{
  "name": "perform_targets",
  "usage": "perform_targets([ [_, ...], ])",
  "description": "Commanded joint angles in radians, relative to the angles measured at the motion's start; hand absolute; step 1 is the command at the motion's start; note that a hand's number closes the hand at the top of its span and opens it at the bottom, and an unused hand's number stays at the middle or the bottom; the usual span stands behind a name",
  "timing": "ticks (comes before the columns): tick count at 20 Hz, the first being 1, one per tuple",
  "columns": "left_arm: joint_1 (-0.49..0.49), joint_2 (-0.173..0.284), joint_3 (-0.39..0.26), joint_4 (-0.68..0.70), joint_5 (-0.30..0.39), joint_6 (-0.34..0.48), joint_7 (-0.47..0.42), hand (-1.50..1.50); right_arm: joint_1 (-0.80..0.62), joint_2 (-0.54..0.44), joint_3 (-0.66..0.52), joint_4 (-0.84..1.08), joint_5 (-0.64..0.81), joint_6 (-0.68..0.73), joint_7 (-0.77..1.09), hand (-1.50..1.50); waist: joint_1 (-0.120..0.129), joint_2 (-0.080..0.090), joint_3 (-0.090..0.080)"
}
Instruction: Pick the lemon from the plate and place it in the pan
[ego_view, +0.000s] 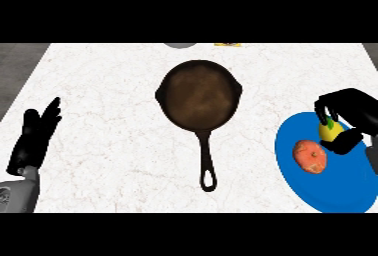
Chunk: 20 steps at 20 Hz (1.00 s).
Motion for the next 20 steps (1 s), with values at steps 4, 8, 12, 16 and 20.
perform_targets([
  [4,0.014,-0.029,-0.016,-0.012,-0.007,0.013,0.006,0.0,-0.134,0.042,-0.13,0.093,-0.189,-0.165,-0.404,1.5,-0.006,-0.006,0.001],
  [8,0.02,-0.032,-0.003,0.009,-0.017,0.028,-0.027,0.0,-0.305,0.026,-0.156,0.252,-0.222,-0.093,-0.517,1.5,-0.021,-0.01,-0.004],
  [12,-0.034,-0.001,0.041,0.107,-0.022,0.025,-0.051,0.0,-0.39,0.147,-0.122,0.357,-0.185,-0.134,-0.503,1.5,-0.043,-0.013,-0.005],
  [16,-0.019,-0.004,0.04,0.062,-0.015,0.014,-0.028,0.0,-0.458,0.248,-0.122,0.436,-0.182,-0.136,-0.422,1.5,-0.043,-0.015,-0.005],
  [20,0.012,-0.011,0.011,0.015,-0.033,0.005,-0.014,0.0,-0.565,0.356,-0.129,0.611,-0.163,-0.199,-0.381,1.5,-0.024,-0.009,-0.005],
])
